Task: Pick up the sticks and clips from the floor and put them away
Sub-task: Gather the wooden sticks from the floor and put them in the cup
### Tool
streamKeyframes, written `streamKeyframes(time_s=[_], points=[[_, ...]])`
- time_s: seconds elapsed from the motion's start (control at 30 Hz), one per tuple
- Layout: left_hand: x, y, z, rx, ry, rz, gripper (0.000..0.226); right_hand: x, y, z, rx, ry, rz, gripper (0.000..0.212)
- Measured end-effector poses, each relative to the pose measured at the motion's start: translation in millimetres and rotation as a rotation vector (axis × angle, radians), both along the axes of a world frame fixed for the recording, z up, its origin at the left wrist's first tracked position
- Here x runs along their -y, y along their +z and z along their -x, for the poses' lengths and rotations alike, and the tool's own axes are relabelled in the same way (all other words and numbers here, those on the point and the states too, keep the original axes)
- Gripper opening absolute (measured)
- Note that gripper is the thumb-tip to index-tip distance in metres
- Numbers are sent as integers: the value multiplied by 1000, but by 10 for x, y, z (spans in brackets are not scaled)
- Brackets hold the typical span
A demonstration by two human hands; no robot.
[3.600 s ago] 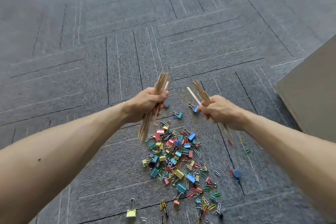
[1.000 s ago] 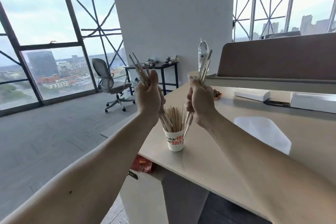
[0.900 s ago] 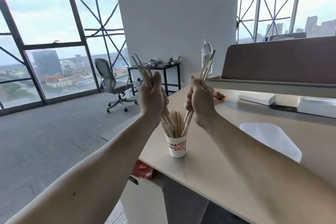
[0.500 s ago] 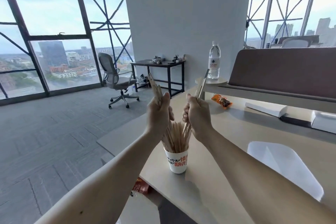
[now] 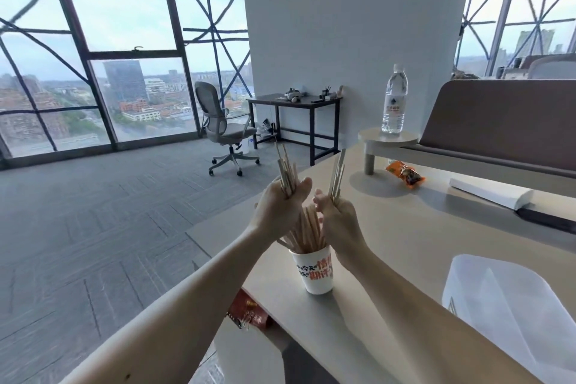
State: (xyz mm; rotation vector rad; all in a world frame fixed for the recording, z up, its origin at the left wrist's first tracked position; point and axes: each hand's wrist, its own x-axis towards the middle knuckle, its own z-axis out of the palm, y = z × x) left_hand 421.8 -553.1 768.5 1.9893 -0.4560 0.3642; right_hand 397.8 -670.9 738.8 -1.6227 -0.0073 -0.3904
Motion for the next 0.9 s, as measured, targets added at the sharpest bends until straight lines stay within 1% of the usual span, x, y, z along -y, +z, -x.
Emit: streamKeyframes(time_s=[0.07, 0.2, 0.3, 0.4, 0.57, 0.7, 0.8, 0.9], points=[[-14, -51, 48, -30, -25, 20, 41, 13, -53, 17, 20, 11, 10, 45], [-2, -147, 113, -99, -44, 108, 51, 71, -130, 44, 45, -32, 19, 38], [78, -219, 187, -161, -75, 143, 42, 118, -220, 72, 54, -58, 34, 35], [148, -255, 255, -203, -108, 134, 34, 178, -325, 129, 84, -84, 53, 36], [113, -222, 295, -226, -121, 147, 22, 244, -372, 213, 135, -121, 208, 20], [124, -182, 388, -214, -86, 170, 14, 236, -349, 235, 163, -132, 346, 21], [129, -186, 454, -173, -45, 195, 16, 224, -328, 220, 176, -152, 376, 19], [143, -190, 490, -133, 24, 237, 19, 218, -269, 222, 243, -156, 341, 20]])
